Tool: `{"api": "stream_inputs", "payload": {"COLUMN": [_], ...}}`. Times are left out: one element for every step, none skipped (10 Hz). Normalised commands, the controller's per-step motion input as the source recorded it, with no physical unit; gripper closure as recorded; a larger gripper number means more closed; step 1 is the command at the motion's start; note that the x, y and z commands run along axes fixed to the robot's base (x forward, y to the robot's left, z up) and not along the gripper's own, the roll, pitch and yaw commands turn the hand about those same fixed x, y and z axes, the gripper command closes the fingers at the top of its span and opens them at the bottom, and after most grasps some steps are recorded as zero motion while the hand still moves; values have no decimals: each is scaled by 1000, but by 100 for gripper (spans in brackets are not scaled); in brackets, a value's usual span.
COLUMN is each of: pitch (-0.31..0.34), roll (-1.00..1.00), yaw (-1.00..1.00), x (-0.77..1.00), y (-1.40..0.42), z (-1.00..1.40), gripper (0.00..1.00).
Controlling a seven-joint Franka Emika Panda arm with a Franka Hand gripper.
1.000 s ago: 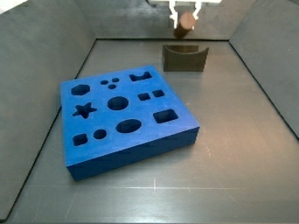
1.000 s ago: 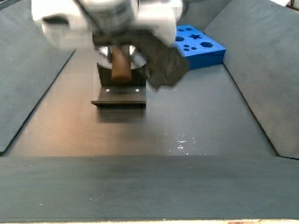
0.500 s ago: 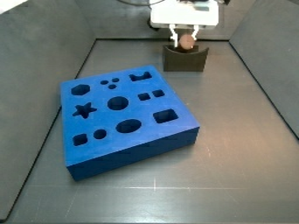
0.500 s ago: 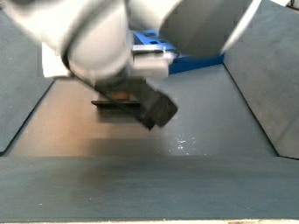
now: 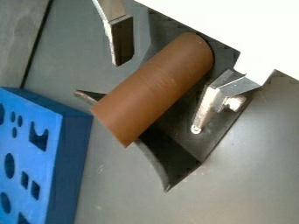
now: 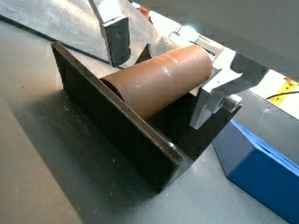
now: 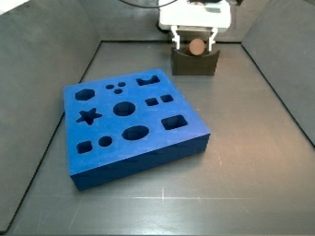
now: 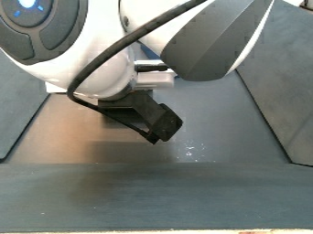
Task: Pick up the round object. Move up. Place the round object on the fixture. Regrasp the round object. Move to above the board. Insert the round object.
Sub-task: Regrasp the round object.
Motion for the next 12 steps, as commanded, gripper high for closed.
{"api": "stream_inputs", "payload": {"pitch": [-10,0,4,16,34,54,78,104,112,66,65,54], "roll": [-73,-24,22,66,81,95,96,89,87,1000,1000,1000], "yaw": [-53,-27,-12,6,15,17,17,8,5,19,19,18], "x": [-2,-19,-23,-33,-38,-40,-37,-32,-30,-80,-78,-112], "y": [1,5,-1,-6,-7,-2,-4,-2,0,-1000,-1000,-1000], "z": [1000,1000,1000,1000,915,695,529,306,190,682,688,668], "gripper": [0,0,0,0,0,0,0,0,0,0,0,0]}}
